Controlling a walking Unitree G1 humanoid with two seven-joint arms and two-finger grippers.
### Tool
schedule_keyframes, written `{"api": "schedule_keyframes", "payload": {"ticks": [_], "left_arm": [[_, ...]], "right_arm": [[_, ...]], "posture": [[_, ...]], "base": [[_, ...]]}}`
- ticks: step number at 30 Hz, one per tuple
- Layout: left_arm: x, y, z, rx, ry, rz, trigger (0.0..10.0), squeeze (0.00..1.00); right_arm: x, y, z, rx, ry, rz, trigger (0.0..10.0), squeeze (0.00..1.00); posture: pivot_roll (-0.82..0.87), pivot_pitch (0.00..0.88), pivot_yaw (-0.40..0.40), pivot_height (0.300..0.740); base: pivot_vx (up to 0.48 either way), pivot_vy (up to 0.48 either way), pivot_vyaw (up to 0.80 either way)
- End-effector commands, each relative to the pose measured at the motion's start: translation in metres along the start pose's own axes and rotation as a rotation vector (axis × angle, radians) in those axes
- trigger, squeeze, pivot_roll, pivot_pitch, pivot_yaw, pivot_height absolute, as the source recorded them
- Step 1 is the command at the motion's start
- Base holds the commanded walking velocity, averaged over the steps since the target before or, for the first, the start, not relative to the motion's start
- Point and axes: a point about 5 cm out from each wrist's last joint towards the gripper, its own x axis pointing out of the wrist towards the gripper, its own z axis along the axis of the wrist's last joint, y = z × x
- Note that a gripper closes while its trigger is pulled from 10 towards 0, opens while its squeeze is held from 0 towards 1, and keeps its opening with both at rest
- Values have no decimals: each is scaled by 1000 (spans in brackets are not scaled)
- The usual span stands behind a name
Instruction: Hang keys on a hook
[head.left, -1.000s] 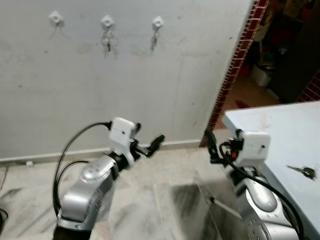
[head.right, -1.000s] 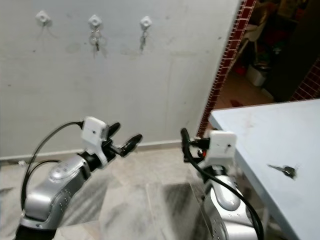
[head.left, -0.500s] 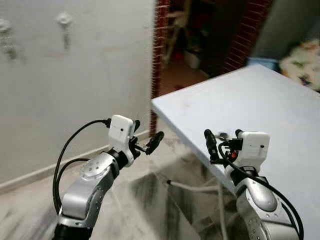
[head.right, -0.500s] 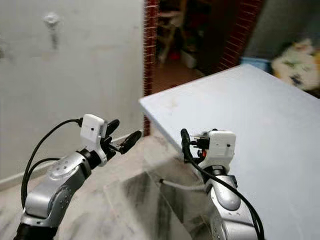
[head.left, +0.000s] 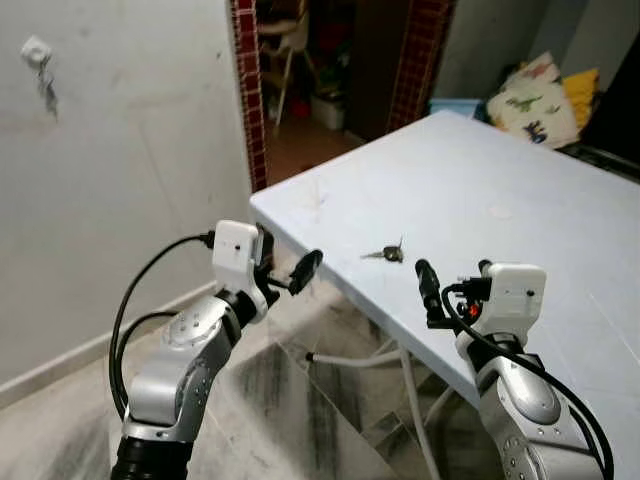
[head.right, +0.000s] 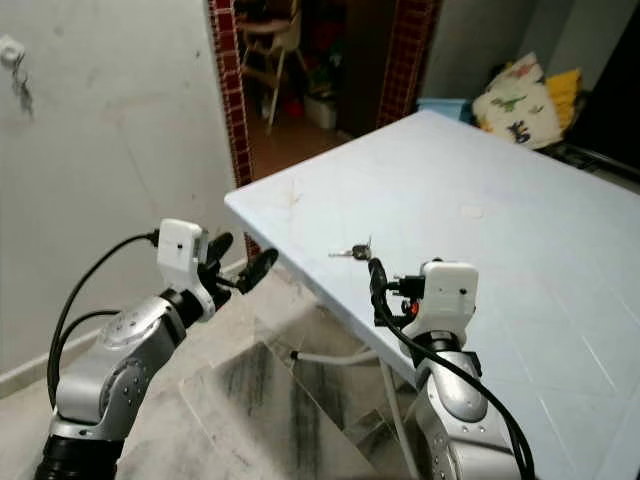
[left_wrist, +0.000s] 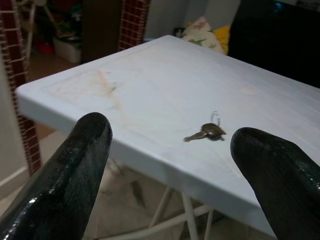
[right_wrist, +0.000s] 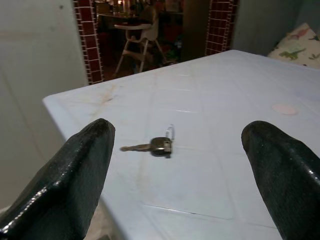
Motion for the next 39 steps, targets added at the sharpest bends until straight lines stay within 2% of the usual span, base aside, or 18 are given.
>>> {"api": "schedule_keyframes", "payload": {"ticks": [1,18,30,39], "left_arm": [[0,4,0,-10,17,23,10000,0],[5,3,4,-11,20,23,10000,0],[9,-5,6,-33,-12,-7,10000,0],[9,-5,4,-37,-8,-9,10000,0]], "right_arm": [[-1,0,5,3,-26,-5,10000,0],[0,0,7,8,-33,-15,10000,0],[3,-5,10,-6,-42,-39,10000,0],[4,-5,10,-12,-40,-46,10000,0]], "posture": [[95,0,-34,740],[98,0,-30,740],[83,0,-38,740],[78,0,-39,740]], "base": [[0,480,0],[0,480,0],[0,0,0],[0,0,-794]]}}
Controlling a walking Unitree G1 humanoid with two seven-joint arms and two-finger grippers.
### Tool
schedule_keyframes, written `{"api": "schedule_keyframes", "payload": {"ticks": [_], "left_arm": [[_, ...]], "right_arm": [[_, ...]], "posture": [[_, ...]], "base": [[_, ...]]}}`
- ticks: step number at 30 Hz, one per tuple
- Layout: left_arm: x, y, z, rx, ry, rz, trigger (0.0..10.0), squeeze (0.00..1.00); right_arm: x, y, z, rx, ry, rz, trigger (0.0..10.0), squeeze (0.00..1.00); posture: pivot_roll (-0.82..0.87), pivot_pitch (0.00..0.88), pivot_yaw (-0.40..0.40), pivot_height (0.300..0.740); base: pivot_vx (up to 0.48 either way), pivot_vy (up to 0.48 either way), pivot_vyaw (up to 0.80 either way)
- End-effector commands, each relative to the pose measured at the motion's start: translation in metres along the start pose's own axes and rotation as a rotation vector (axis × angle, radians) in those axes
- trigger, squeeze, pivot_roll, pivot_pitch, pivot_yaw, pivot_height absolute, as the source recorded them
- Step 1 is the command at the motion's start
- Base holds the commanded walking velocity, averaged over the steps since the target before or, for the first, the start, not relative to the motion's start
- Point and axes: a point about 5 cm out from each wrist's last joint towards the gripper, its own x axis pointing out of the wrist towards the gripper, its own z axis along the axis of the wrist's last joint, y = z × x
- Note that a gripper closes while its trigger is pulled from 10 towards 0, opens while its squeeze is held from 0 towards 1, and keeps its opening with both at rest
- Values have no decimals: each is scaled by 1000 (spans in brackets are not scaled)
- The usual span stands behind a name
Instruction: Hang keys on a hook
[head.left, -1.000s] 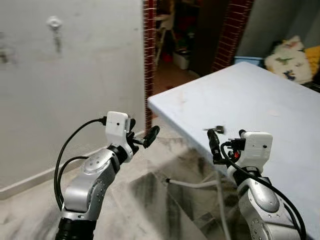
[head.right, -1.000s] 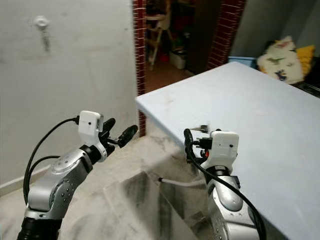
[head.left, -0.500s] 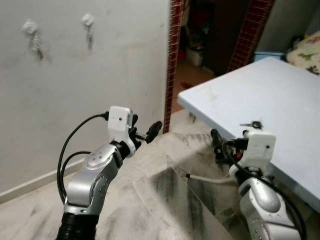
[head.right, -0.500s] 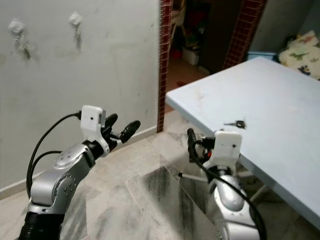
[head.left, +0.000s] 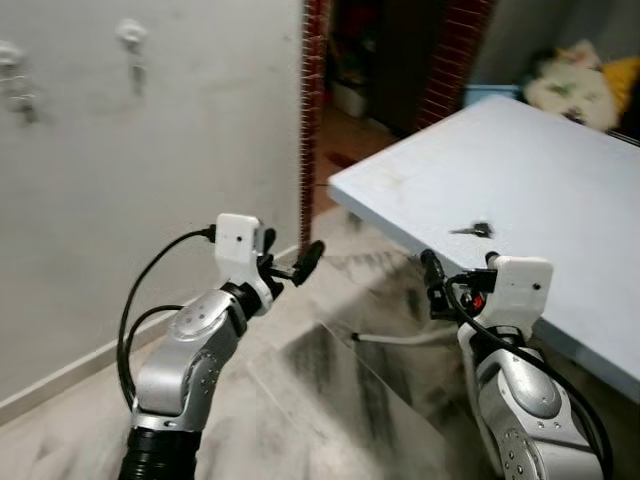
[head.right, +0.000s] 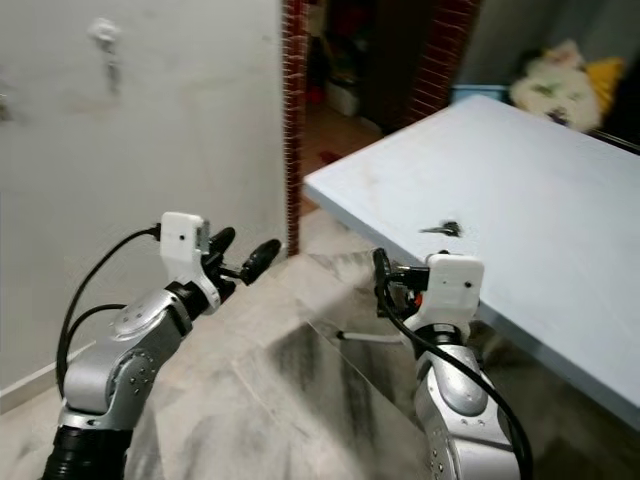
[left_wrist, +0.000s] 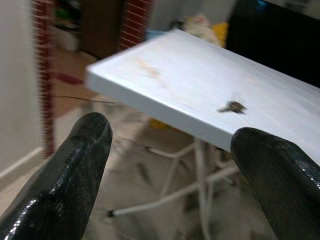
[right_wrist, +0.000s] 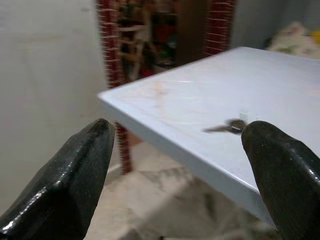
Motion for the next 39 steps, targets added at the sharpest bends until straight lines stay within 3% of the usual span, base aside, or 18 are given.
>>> {"api": "schedule_keyframes", "payload": {"ticks": [1,14,22,39], "left_arm": [[0,2,0,9,4,4,10000,0],[-2,4,-6,16,35,30,10000,0],[-8,12,-16,57,57,82,10000,0],[-7,12,-16,49,43,89,10000,0]], "right_arm": [[0,-1,3,-7,-6,-5,10000,0],[2,2,2,-5,-1,2,10000,0],[3,3,1,-8,-3,9,10000,0],[5,5,3,-15,-7,14,10000,0]], "posture": [[78,0,-39,740],[89,0,-43,740],[98,0,-47,740],[89,0,-47,740]], "base": [[0,0,-800],[0,0,-800],[0,0,0],[0,-16,0]]}}
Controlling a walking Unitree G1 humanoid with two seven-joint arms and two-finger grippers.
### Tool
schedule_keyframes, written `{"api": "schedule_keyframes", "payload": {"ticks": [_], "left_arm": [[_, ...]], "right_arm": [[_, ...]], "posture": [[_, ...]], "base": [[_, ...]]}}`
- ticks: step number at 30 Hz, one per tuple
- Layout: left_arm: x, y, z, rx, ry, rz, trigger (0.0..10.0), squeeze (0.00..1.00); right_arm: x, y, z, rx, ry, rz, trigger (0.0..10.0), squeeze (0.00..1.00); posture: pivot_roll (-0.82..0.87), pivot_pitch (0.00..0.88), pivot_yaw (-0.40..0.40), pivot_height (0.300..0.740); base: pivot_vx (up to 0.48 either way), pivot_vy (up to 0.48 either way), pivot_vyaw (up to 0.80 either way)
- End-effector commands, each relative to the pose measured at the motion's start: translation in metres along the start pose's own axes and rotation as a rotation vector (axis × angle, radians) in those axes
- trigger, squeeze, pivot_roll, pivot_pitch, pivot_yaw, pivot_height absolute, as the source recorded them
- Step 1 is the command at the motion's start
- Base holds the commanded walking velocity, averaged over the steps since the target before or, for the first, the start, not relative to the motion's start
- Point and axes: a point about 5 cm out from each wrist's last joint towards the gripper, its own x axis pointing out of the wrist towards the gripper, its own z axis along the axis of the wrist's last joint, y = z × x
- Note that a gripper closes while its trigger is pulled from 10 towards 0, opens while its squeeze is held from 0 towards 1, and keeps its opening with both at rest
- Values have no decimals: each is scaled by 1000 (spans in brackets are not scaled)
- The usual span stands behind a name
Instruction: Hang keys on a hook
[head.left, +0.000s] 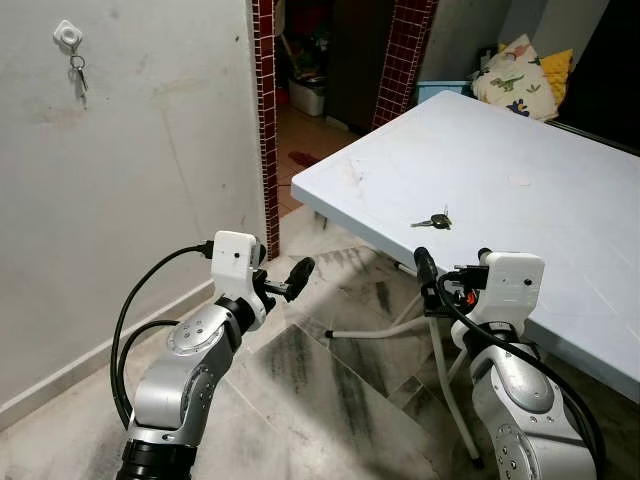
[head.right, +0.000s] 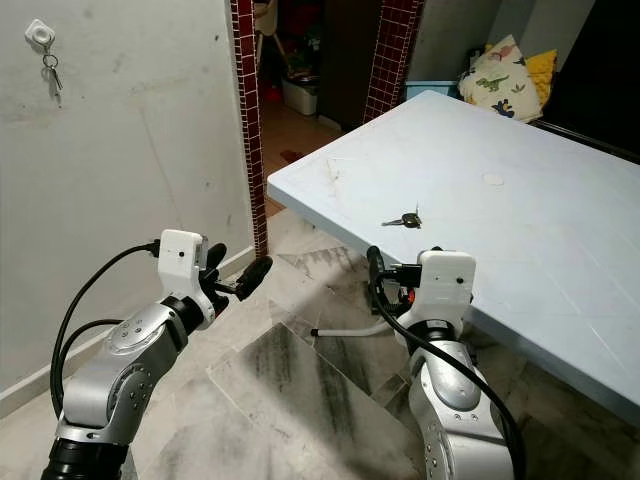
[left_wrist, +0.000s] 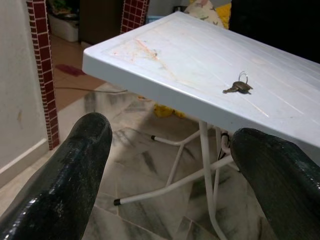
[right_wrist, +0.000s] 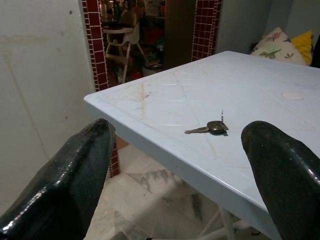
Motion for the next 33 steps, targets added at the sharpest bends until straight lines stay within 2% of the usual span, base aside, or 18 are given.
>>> {"api": "schedule_keyframes", "payload": {"ticks": [1,16,33], "left_arm": [[1,1,0,4,-2,9,10000,0],[3,1,2,-2,-8,11,10000,0],[3,0,2,-7,-11,11,10000,0]], "right_arm": [[2,0,1,-9,-4,0,10000,0],[2,0,2,-3,-6,-1,10000,0],[2,0,2,-4,-6,0,10000,0]], "posture": [[88,0,-46,740],[88,0,-44,740],[88,0,-44,740]], "base": [[0,-356,0],[0,-402,0],[0,0,0]]}}
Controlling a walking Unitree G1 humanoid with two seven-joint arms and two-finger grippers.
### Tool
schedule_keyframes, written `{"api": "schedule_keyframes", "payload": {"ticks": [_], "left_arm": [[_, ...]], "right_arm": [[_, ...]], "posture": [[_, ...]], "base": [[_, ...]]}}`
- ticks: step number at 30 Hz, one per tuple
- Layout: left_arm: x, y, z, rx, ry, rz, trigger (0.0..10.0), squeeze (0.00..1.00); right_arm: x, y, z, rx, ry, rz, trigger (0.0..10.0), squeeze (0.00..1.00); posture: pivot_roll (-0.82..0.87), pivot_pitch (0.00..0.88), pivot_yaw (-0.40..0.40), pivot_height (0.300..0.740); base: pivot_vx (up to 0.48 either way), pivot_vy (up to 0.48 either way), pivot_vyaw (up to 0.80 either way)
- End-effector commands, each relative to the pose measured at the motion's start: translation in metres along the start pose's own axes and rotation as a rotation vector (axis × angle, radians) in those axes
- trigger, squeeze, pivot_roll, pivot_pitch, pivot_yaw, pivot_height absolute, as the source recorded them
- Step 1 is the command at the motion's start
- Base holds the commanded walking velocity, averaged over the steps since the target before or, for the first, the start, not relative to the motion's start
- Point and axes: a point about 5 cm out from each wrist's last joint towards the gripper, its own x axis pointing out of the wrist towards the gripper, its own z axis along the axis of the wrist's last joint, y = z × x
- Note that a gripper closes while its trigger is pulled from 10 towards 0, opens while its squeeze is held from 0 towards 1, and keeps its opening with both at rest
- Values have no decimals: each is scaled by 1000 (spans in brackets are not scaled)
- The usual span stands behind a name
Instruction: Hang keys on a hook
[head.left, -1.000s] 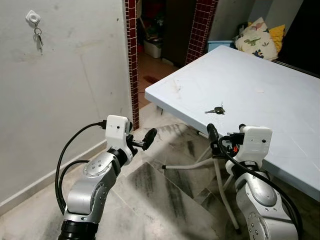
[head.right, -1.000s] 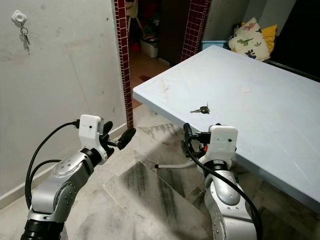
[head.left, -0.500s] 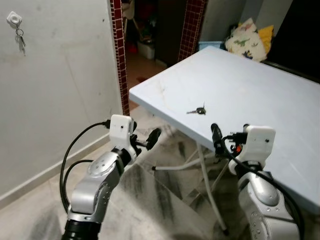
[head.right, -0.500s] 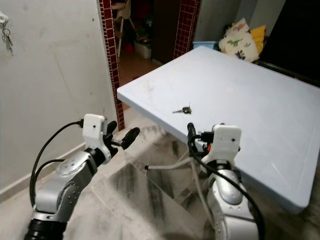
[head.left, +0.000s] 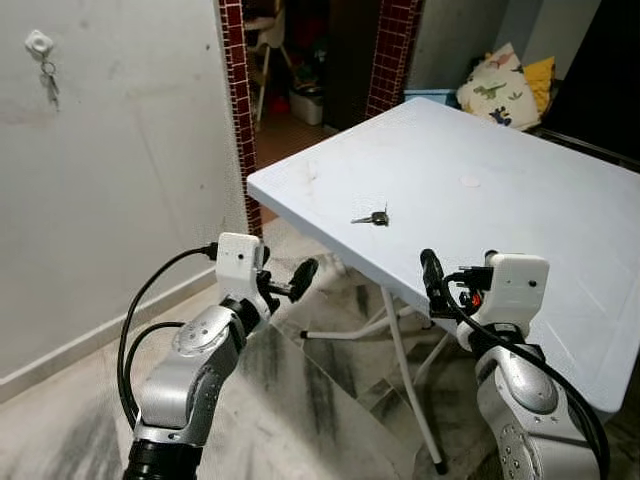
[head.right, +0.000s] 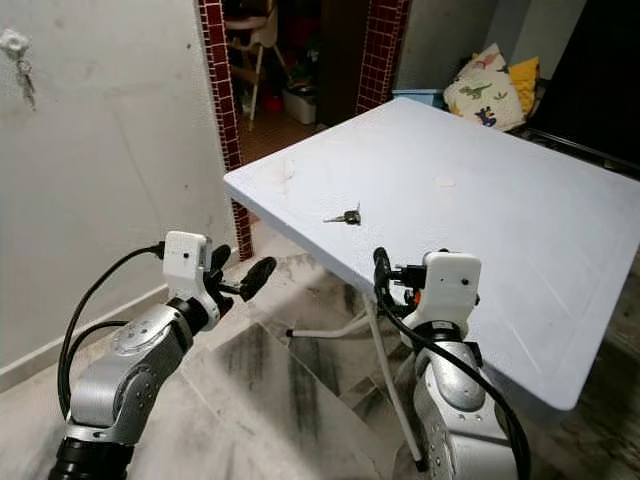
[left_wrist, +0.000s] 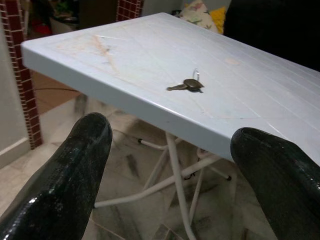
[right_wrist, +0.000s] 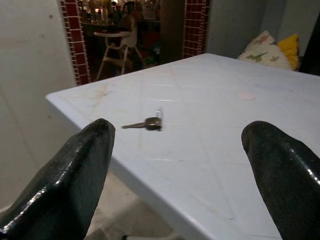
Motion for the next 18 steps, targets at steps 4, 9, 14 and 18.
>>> {"api": "schedule_keyframes", "payload": {"ticks": [4,9,14,18], "left_arm": [[-1,2,4,11,-12,14,10000,0],[-1,2,4,11,-12,14,10000,0],[-1,2,4,11,-12,14,10000,0],[0,4,7,-15,-35,26,10000,0]], "right_arm": [[1,2,3,-4,-9,9,10000,0],[1,2,3,-4,-9,9,10000,0],[1,2,3,-4,-9,9,10000,0],[1,11,2,-20,1,83,10000,0]], "posture": [[88,0,-44,740],[88,0,-44,740],[88,0,-44,740],[79,0,-45,740]], "base": [[0,0,0],[0,0,0],[0,0,0],[189,0,0]]}}
